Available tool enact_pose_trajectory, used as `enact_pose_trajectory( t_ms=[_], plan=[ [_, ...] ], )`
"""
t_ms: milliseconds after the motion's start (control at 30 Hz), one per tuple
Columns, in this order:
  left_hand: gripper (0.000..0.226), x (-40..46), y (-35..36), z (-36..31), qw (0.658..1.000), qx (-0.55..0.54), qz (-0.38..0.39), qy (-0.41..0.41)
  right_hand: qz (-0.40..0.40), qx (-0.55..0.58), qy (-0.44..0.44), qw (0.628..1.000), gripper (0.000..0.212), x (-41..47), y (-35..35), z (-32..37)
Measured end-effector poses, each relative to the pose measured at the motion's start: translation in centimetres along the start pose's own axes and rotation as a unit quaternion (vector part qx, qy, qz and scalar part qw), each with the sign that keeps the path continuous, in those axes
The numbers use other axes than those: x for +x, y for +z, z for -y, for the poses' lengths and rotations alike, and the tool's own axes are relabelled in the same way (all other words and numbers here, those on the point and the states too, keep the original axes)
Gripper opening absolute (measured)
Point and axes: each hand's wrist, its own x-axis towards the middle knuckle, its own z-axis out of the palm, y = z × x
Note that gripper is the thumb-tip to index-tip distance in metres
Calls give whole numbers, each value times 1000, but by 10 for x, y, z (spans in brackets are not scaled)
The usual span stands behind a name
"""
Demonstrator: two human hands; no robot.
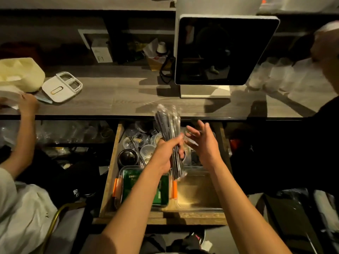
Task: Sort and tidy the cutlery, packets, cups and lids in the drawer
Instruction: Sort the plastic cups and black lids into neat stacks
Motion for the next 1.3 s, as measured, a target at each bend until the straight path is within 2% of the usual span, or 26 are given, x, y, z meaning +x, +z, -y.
enact_pose_trajectory(
  t_ms=[67, 133, 267, 367, 467, 533, 600, 633, 767, 867, 933, 1033, 1100, 1167, 1233, 1300],
  plan=[
    [20, 6, 15, 6, 995, -49, -64, 50, -26, 42, 43, 998, 51, -4, -23, -13],
    [18, 11, 32, 17, 987, -96, -102, 75, -36, 59, 99, 993, 56, -14, -39, -28],
    [13, 15, 66, 53, 976, -166, -135, 50, -40, 167, 143, 975, 52, -18, -58, -45],
    [13, 20, 73, 83, 969, -172, -170, 43, -58, 158, 153, 974, 47, -12, -79, -49],
    [9, 26, 68, 110, 967, -138, -214, 27, -31, 26, 173, 984, 48, -8, -104, -64],
    [10, 31, 62, 127, 970, -52, -236, 27, 18, -110, 171, 979, 50, -8, -121, -73],
    [32, 35, 58, 143, 973, -4, -229, 24, 93, -198, 168, 961, 49, -14, -135, -76],
    [35, 36, 56, 150, 975, -2, -222, 13, 129, -218, 169, 953, 47, -16, -143, -78],
    [17, 45, 48, 175, 974, -41, -207, -80, 242, -248, 167, 923, 32, -20, -171, -89],
    [15, 48, 36, 185, 974, -96, -158, -129, 264, -238, 211, 910, 17, -16, -186, -94],
    [12, 48, 23, 185, 969, -168, -131, -126, 283, -239, 233, 899, 18, -13, -197, -95],
    [7, 55, 2, 184, 941, -294, -126, -106, 320, -320, 248, 857, 31, -9, -213, -98],
    [5, 60, -3, 190, 941, -288, -132, -118, 306, -381, 267, 831, 25, -7, -215, -102],
    [13, 63, -1, 197, 938, -290, -141, -123, 288, -452, 257, 804, 11, -5, -213, -109],
    [26, 66, 0, 201, 929, -299, -178, -128, 274, -496, 234, 790, 21, -2, -211, -117],
    [56, 70, -8, 211, 927, -294, -190, -131, 257, -546, 190, 774, 28, 5, -211, -123]
  ],
)
